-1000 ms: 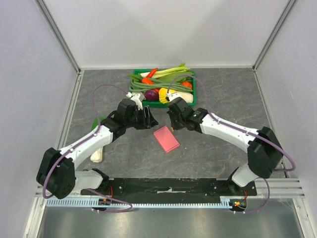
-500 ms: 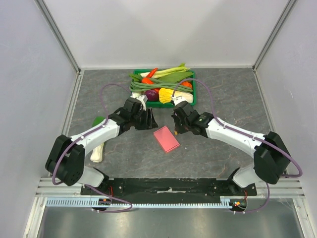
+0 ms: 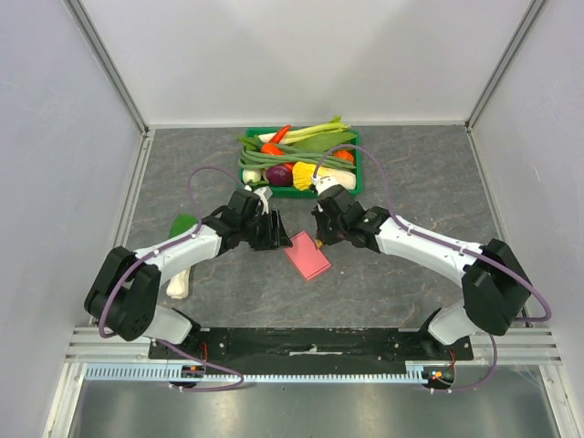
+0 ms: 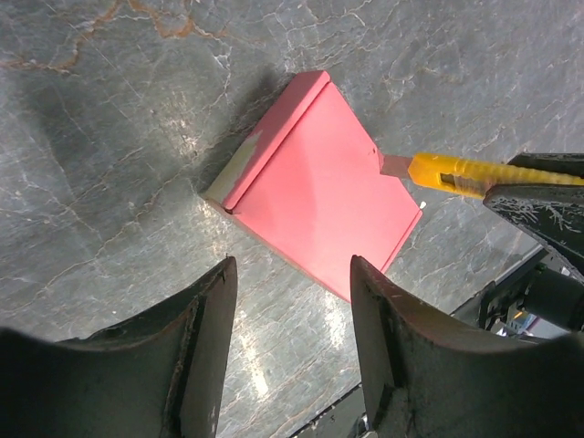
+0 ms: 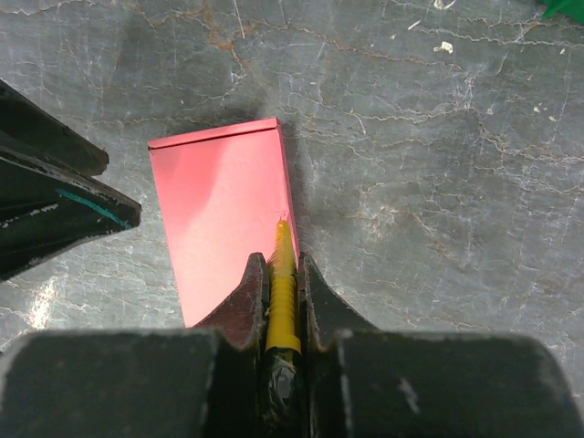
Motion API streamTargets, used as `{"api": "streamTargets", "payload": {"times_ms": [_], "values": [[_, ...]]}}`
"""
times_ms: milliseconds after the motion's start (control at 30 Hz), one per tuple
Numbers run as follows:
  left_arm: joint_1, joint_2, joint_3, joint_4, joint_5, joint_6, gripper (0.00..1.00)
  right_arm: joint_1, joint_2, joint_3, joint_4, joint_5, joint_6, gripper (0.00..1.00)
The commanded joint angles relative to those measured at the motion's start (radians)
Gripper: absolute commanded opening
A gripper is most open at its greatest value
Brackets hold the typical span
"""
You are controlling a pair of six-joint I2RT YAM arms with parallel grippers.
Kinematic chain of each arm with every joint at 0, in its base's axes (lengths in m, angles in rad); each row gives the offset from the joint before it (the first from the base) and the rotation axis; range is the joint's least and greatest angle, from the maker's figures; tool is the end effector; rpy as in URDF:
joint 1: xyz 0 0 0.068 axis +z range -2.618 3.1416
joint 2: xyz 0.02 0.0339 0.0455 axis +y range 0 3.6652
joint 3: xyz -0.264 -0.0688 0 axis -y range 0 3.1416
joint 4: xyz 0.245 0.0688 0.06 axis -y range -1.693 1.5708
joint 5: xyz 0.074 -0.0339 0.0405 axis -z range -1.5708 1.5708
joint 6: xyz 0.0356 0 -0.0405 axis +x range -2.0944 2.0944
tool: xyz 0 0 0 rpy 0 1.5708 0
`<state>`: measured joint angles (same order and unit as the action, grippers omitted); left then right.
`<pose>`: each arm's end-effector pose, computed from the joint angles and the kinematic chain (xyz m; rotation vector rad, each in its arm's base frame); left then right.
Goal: Unpack the express box
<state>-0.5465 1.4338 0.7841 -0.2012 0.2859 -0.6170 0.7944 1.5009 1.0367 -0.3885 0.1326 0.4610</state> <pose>0.2397 -0.1575 0.1933 0.0485 2.5681 -0.8388 0.2272 0.2246 0.2385 -0.3470 2.4312 0.4092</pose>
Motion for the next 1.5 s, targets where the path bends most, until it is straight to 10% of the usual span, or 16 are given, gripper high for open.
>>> {"api": "streamTargets", "payload": {"times_ms": [0,367,667,1467], "values": [[0.002,0.019,-0.019,0.055,0.047,-0.043,0.58,0.0,0.021,-0.003,0.027,0.031,-0.019,0.0],[0.0,0.143,-0.057,0.192,0.173,-0.121,0.57,-0.006,0.073,-0.036,0.022,0.045,0.013,0.0],[-0.001,0.169,-0.037,0.321,0.263,-0.161,0.38,-0.006,0.094,-0.044,0.022,0.007,0.028,0.0],[-0.013,0.185,0.079,0.32,0.225,-0.095,0.39,-0.006,0.147,0.005,0.03,-0.131,0.079,0.0]]}}
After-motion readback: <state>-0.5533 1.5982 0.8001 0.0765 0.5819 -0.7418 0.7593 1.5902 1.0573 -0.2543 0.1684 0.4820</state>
